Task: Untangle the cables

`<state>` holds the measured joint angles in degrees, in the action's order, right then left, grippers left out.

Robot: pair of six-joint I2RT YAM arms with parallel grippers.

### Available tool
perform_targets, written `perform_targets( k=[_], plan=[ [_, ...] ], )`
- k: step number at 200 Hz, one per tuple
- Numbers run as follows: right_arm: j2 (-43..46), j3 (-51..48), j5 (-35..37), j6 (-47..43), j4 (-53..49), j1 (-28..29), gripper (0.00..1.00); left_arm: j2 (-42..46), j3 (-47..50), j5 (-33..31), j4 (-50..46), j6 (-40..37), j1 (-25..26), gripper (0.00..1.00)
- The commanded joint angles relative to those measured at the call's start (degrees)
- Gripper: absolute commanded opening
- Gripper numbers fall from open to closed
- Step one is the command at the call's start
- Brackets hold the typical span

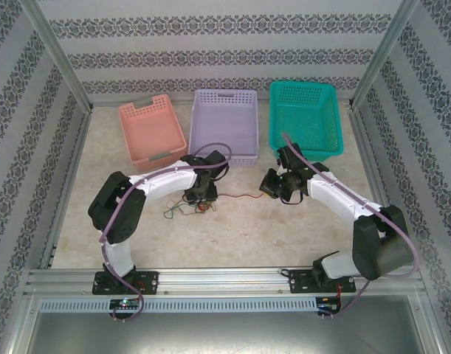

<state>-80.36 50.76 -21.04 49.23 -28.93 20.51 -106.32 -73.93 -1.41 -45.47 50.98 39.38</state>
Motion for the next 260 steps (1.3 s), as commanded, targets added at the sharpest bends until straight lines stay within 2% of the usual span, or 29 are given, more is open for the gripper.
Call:
perform_targets(
  k=[1, 14, 25, 42, 84, 122, 133, 149, 165, 178, 191, 201, 217, 235, 260],
  plan=[
    [1.71, -0.03, 0.89, -1.54, -2.23, -0.33, 0.00, -2.35, 2.04, -3.72, 1.82, -1.32, 0.35, 0.25],
    [2.97, 0.03, 2.15, -2.57, -3.91, -2.00, 0.00, -1.16, 3.50, -7.33, 1.14, -1.15, 0.19, 0.09],
    [4.37, 0.32, 3.70, -3.70, -5.96, -4.06, 0.00, 0.83, 5.04, -10.49, 0.16, -1.06, -0.38, 0.00],
    [6.77, 0.76, 6.71, -5.50, -9.63, -8.17, 0.00, 4.85, 8.34, -13.51, 0.17, -1.47, -2.11, 0.00],
    [11.35, 3.36, 16.32, -8.07, -17.01, -18.69, 0.00, 13.01, 13.84, -15.68, -1.71, -2.96, -9.07, 0.00],
    [8.84, 4.34, 14.91, -8.43, -16.49, -20.71, 0.00, 18.24, 16.62, -14.97, -1.73, -3.61, -12.81, 0.00],
    [8.32, 2.97, 12.61, -7.33, -14.09, -20.70, 0.00, 19.35, 16.83, -13.34, -0.28, -3.78, -12.86, 0.00],
    [5.63, 1.18, 5.37, -6.03, -10.14, -20.09, 0.00, 21.31, 18.41, -6.67, 6.36, -4.81, -12.83, 0.00],
    [1.87, 0.87, 1.05, -6.07, -8.40, -16.69, 0.00, 23.11, 21.05, 3.39, 16.59, -6.05, -12.75, 0.00],
    [-0.55, 0.59, -2.46, -6.43, -7.01, -13.56, 0.00, 23.91, 21.16, 5.70, 20.23, -5.60, -11.52, 0.00],
    [-0.59, 1.83, 3.57, -6.93, -11.78, -10.81, 0.00, 24.04, 19.41, 2.70, 17.46, -5.64, -10.55, 0.00],
    [1.82, 1.10, 8.69, -6.80, -13.47, -11.30, 0.00, 23.22, 17.70, -0.36, 12.63, -5.32, -10.69, 0.00],
    [6.23, -1.30, 10.08, -6.88, -13.31, -17.30, 0.00, 21.40, 15.05, -6.63, 3.80, -5.36, -10.95, 0.00],
    [7.58, 0.74, 12.03, -10.53, -16.52, -23.82, 0.00, 20.07, 14.39, -10.49, -2.30, -6.96, -11.75, 0.00],
    [6.20, 4.02, 12.99, -12.51, -18.09, -26.94, 0.00, 21.30, 16.23, -14.19, -4.75, -9.03, -12.30, 0.00]
  ],
)
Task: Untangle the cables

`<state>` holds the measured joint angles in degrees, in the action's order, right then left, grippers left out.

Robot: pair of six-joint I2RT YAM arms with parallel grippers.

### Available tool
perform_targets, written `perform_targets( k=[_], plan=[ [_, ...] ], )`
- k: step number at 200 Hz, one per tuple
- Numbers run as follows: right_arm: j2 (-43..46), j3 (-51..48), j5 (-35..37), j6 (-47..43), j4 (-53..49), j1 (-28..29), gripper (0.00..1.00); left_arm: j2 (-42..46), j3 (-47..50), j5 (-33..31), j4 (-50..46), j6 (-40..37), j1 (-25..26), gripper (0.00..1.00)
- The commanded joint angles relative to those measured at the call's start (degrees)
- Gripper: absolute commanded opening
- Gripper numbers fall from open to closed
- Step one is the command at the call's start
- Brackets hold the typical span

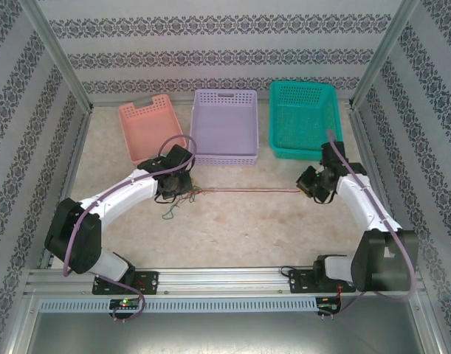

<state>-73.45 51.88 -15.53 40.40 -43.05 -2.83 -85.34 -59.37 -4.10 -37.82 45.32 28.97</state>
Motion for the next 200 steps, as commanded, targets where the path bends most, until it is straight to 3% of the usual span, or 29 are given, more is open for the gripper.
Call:
perform_targets(
  k=[1, 32, 66, 108, 129, 147, 165, 200],
  plan=[
    [-0.81, 2.98, 7.33, -3.63, -3.97, -3.59, 0.00, 0.38, 1.78, -11.57, -12.43, -3.38, -1.90, 0.00],
    [-3.29, 1.49, 5.07, -0.04, -0.52, 0.93, 0.00, 0.81, 1.59, -10.17, -10.81, -2.86, -2.15, 0.00],
    [-5.77, 0.46, 1.48, 2.57, 2.09, 7.52, 0.00, 1.55, 0.75, -2.82, -3.41, -2.48, -1.55, 0.00],
    [-2.54, 0.49, 0.74, 5.56, 3.49, 9.46, 0.00, -1.01, -1.18, 3.31, 0.31, 1.51, 0.83, 0.00],
    [-0.04, 0.77, -0.01, 5.50, 5.59, 9.77, 0.00, -2.80, -2.78, 4.04, 0.36, 4.29, 1.76, 0.37],
    [2.65, 1.04, -0.21, 3.88, 7.58, 10.03, 0.00, -3.33, -5.09, 3.30, -0.58, 4.87, 2.57, 0.53],
    [5.05, 1.88, -0.02, 1.42, 8.87, 10.13, 0.00, -2.78, -7.52, 2.78, -0.98, 4.26, 2.93, 0.62],
    [8.07, 6.87, 0.68, -3.03, 9.03, 10.30, 0.00, -0.58, -9.86, 4.12, 1.51, 0.72, 3.03, 0.64]
  ],
)
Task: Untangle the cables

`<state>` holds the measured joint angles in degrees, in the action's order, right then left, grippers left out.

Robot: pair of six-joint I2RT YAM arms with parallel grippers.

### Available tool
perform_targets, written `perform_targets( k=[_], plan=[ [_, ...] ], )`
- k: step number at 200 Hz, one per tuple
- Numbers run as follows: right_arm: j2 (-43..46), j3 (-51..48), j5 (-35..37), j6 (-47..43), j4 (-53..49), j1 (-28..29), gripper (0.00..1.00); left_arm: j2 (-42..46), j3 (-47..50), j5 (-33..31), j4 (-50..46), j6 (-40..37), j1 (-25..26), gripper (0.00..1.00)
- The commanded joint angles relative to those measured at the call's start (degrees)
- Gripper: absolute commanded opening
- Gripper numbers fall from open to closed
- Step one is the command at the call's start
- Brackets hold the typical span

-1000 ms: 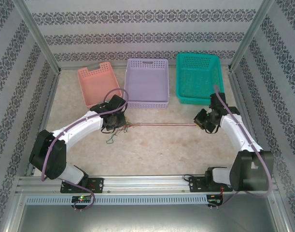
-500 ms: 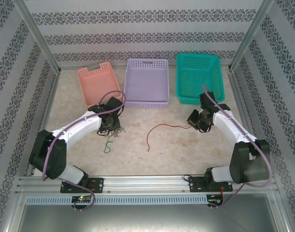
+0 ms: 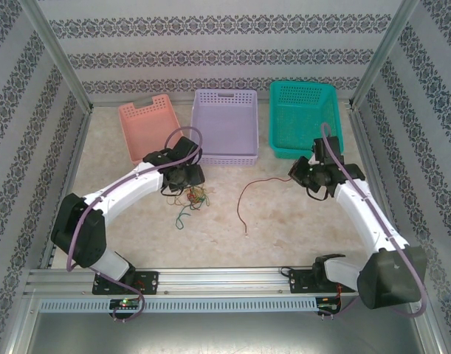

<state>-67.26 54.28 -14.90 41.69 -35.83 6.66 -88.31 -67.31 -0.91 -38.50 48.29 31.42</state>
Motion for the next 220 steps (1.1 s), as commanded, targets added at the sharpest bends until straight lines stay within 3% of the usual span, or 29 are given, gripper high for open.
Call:
perform_targets(
  k=[1, 45, 91, 125, 162, 193, 220],
  plan=[
    [1.88, 4.75, 0.00, -4.50, 1.82, 0.77, 0.00, 2.50, -1.94, 1.01, 2.33, -2.33, 0.58, 0.64],
    [1.87, 14.25, 0.72, -11.29, -1.19, 1.52, 0.00, 6.05, -4.62, 10.10, 14.41, -11.44, 1.36, 0.63],
    [-0.28, 27.39, 4.44, -10.39, -0.74, -1.83, 0.00, 5.67, -7.21, 12.52, 16.43, -12.07, 3.13, 0.60],
    [-6.78, 37.78, 8.78, -5.35, 2.43, -5.31, 0.00, 7.00, -7.74, 11.85, 16.02, -11.24, 4.99, 0.60],
    [-17.10, 45.70, 7.33, 3.99, 10.24, -9.88, 0.00, 8.93, -7.54, 10.96, 14.91, -10.38, 6.65, 0.60],
    [-28.05, 58.09, 11.06, 0.76, 6.45, -10.38, 0.00, 11.25, -5.49, 9.12, 14.46, -9.06, 7.51, 0.59],
    [-36.48, 66.63, 8.98, 0.48, 1.18, -12.21, 0.00, 13.02, -3.91, 7.51, 13.63, -8.06, 8.04, 0.59]
  ],
)
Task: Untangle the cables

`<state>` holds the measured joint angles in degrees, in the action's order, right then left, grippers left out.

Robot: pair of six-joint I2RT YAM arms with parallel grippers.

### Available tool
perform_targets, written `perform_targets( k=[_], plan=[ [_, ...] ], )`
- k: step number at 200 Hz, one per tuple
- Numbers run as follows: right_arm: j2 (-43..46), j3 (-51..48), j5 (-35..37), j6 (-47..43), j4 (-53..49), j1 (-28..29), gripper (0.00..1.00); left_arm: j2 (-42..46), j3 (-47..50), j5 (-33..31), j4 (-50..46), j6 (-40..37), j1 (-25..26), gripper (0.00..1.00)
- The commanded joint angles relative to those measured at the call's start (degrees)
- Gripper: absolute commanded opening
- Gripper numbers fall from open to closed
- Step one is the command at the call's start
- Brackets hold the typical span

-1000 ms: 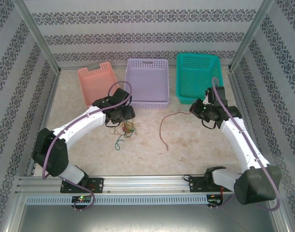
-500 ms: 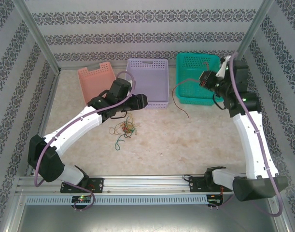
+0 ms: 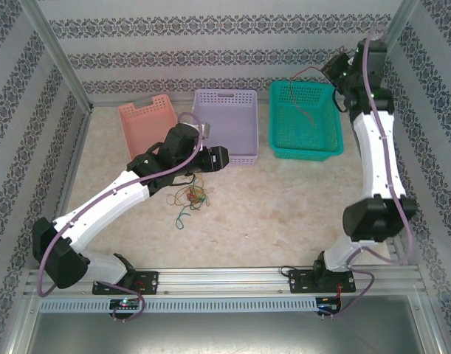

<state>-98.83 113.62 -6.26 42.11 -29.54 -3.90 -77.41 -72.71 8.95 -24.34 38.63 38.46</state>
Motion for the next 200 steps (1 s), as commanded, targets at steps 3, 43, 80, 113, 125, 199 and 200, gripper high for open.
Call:
perform_targets(
  k=[3, 43, 80, 113, 125, 199, 200],
  plan=[
    [-5.69, 8.26, 0.08, -0.04, -5.94, -1.77, 0.00, 2.23, 1.63, -2.48, -0.68, 1.63, 1.01, 0.59],
    [-7.99, 8.64, 0.21, -4.66, -11.14, -1.94, 0.00, 3.72, 2.57, -4.81, -2.26, 1.40, 1.09, 0.59],
    [-7.36, 1.93, -1.80, -6.47, -12.87, -2.03, 0.00, 3.34, 2.33, -5.48, -2.64, 1.35, 1.09, 0.59],
    [-16.94, 6.03, -5.90, -5.74, -15.68, -2.50, 0.00, 2.35, 1.45, -5.41, -3.55, 1.61, 1.09, 0.59],
    [-22.97, 10.91, -7.25, -5.55, -17.36, -2.73, 0.00, 2.42, 1.21, -5.69, -3.92, 1.69, 1.09, 0.59],
    [-37.52, 35.15, -8.51, -5.40, -27.50, -4.01, 0.61, 3.58, 0.85, -8.85, -9.39, 4.07, 0.93, 0.60],
    [-37.20, 35.03, -8.42, -5.43, -27.46, -4.01, 0.61, 3.58, 0.92, -8.90, -9.49, 4.25, 0.92, 0.60]
  ],
)
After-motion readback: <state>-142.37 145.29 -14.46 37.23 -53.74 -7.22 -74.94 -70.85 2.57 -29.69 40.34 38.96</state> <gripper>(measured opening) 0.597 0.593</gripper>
